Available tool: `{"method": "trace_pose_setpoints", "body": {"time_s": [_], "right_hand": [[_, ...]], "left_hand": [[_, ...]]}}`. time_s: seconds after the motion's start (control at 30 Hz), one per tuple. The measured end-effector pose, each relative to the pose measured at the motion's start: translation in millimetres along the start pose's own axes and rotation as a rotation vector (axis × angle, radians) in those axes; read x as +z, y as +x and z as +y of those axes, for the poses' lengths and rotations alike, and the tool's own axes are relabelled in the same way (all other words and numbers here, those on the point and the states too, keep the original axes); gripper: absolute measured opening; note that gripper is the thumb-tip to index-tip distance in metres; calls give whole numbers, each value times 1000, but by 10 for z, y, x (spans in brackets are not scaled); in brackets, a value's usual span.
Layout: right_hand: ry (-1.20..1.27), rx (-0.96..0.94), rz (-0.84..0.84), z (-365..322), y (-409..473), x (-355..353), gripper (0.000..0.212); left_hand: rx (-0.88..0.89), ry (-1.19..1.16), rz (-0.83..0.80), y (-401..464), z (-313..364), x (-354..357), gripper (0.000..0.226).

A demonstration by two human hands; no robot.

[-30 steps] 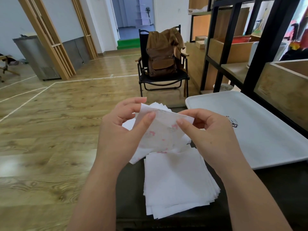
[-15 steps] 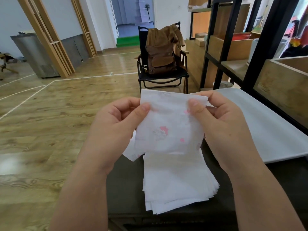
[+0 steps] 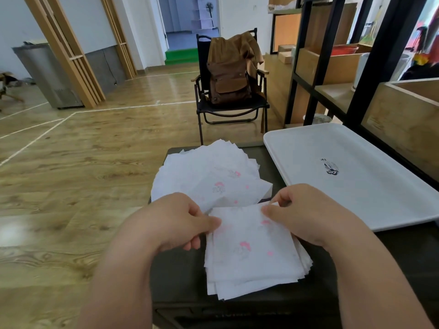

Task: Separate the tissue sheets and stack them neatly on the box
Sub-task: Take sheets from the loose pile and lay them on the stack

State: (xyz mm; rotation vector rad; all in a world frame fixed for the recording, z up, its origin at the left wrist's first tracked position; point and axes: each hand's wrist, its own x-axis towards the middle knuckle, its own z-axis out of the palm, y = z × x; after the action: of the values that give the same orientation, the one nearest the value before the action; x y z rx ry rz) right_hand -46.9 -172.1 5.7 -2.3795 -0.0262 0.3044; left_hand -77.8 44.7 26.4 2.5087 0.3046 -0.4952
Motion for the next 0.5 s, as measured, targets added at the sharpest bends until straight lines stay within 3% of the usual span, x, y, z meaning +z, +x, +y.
{"method": "trace_pose_setpoints", "body": {"time_s": [0.17,0.3,0.5], "right_hand": [[34,14,248,15,32,-22,39],[53,-20,261,0,37,-6,42],[68,-59,271,-8,45,24,40]], "left_hand": [[-35,-166,513,209,-98,-24,37],[-56,-146,391,361,-202,93,50],[201,-453,406,474,-51,250,43]]}}
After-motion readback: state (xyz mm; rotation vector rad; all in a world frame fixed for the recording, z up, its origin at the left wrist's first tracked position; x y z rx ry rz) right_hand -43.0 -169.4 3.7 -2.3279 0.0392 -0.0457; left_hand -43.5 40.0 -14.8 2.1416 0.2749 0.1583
